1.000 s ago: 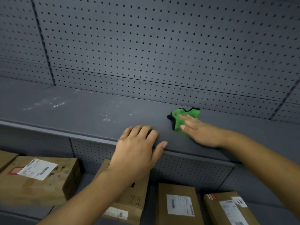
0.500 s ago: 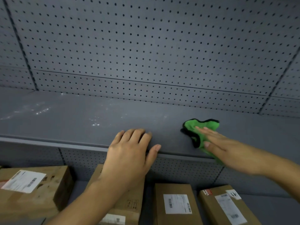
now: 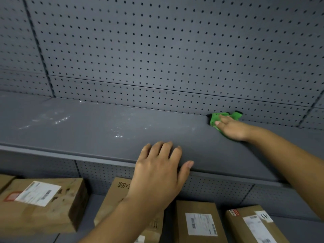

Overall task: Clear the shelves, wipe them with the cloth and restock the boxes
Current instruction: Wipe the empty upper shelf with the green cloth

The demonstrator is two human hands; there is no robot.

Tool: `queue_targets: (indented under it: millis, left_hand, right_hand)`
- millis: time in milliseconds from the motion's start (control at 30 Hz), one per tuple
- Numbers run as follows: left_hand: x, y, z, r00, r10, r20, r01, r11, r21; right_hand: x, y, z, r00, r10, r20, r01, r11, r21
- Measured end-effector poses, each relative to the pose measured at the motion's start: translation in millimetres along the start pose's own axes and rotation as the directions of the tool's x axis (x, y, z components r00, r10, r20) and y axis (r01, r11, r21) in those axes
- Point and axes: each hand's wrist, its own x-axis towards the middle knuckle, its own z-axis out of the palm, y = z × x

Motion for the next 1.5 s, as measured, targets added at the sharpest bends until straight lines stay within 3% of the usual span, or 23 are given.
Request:
queue_targets:
  millis: [233,533,867,1033,1100,1300,1500]
  left_hand:
    - [0.2,-2.7,-3.1,1.000,-0.013,0.021,0.013,1.000,0.003]
    - [-1.1,-34.1,-23.1,0.999,-0.030,0.045,0.030,0.999,-0.014]
    - [-2.7,-101.1,-34.4,0.995,-0.064,0.081,0.070,0.995,-0.066]
    - [-4.0,-97.0,-34.8,0.991,-0.094,0.091,0.105,0.987,-0.125]
    - [-3.6,-95.5,-34.2,0.991,-0.081,0.102,0.094,0.988,-0.125]
    - [-3.2,-95.3,-29.9,0.996,-0.070,0.056,0.075,0.993,-0.095]
    - [-5.1,-94.6,-27.2,0.998,-0.061,0.007,0.061,0.995,-0.084]
  right_hand:
    - [-8.8,-72.5,11.8,0.984,-0.167,0.054,0.169,0.985,-0.035]
    - [-81.5,-122.0,26.6,0.909,-0.400,0.115,0.406,0.913,-0.034]
    - [-158.5,-117.7,30.6,0.894,-0.434,0.106,0.439,0.898,-0.025]
    - [-179.0,-106.0,40.1,0.904,-0.427,-0.039,0.424,0.904,-0.061]
    - [-184.2,-95.9,38.1,0.917,-0.385,-0.101,0.384,0.923,-0.036]
    - [-165.1,-54.8,19.1,0.979,-0.021,-0.203,0.046,0.992,0.117]
    - [-97.2,-30.8,-8.6,0.916,0.274,-0.292,-0.160,0.918,0.362]
